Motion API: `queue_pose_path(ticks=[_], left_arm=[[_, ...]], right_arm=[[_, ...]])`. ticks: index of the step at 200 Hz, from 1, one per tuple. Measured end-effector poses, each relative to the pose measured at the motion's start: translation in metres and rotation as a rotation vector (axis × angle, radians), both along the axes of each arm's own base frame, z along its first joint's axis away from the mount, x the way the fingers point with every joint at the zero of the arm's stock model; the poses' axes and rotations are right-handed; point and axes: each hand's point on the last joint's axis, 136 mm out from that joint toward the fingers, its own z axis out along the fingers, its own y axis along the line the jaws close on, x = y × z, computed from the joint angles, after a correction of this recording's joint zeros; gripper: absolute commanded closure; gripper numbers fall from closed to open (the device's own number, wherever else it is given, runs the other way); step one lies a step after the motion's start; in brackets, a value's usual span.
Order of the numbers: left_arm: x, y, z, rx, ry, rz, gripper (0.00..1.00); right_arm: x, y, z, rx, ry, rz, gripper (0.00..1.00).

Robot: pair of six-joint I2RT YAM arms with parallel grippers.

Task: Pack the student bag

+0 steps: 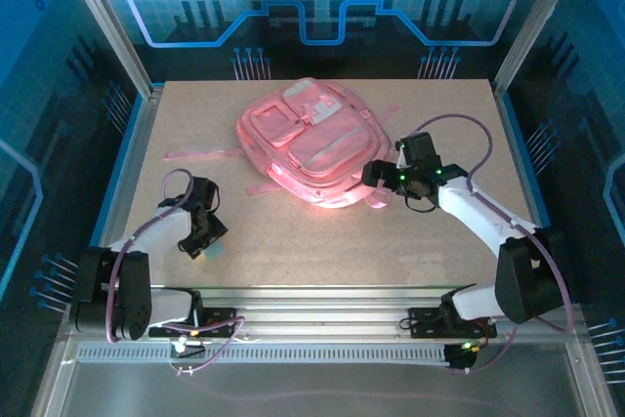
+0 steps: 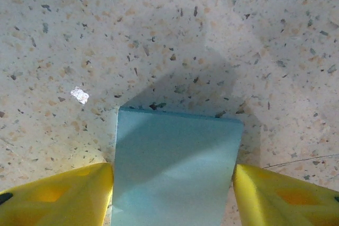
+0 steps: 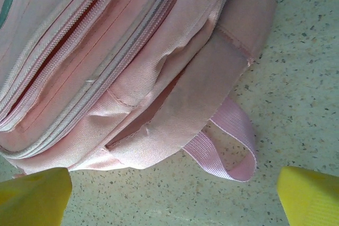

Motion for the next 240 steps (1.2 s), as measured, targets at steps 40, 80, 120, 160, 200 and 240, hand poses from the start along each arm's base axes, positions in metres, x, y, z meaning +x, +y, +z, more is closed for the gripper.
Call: queue_pose_path(ticks=[40, 80, 120, 160, 200, 240], left_arm=[[-0.004, 0.003, 0.0, 0.015, 0.012, -0.001, 0.62], [0.002, 0.0, 0.003, 0.002, -0.018, -0.002, 0.62], [0.04, -0.019, 0.042, -0.034, -0.179, -0.052, 0.59], [0.103, -0.07, 0.115, -0.115, -0.46, -0.133, 0.58], [0.149, -0.14, 0.152, -0.224, -0.612, -0.216, 0.56], [0.175, -0.206, 0.159, -0.329, -0.681, -0.268, 0.56]], right_arm=[[-0.003, -0.006, 0.003, 0.009, -0.011, -0.026, 0.0], [-0.008, -0.001, 0.0, 0.041, 0.005, -0.004, 0.0], [-0.005, 0.023, 0.015, 0.146, -0.039, 0.078, 0.0], [-0.004, 0.058, 0.032, 0.276, -0.091, 0.177, 0.05], [-0.008, 0.086, 0.049, 0.389, -0.154, 0.263, 0.22], [-0.022, 0.111, 0.057, 0.453, -0.228, 0.357, 0.29]])
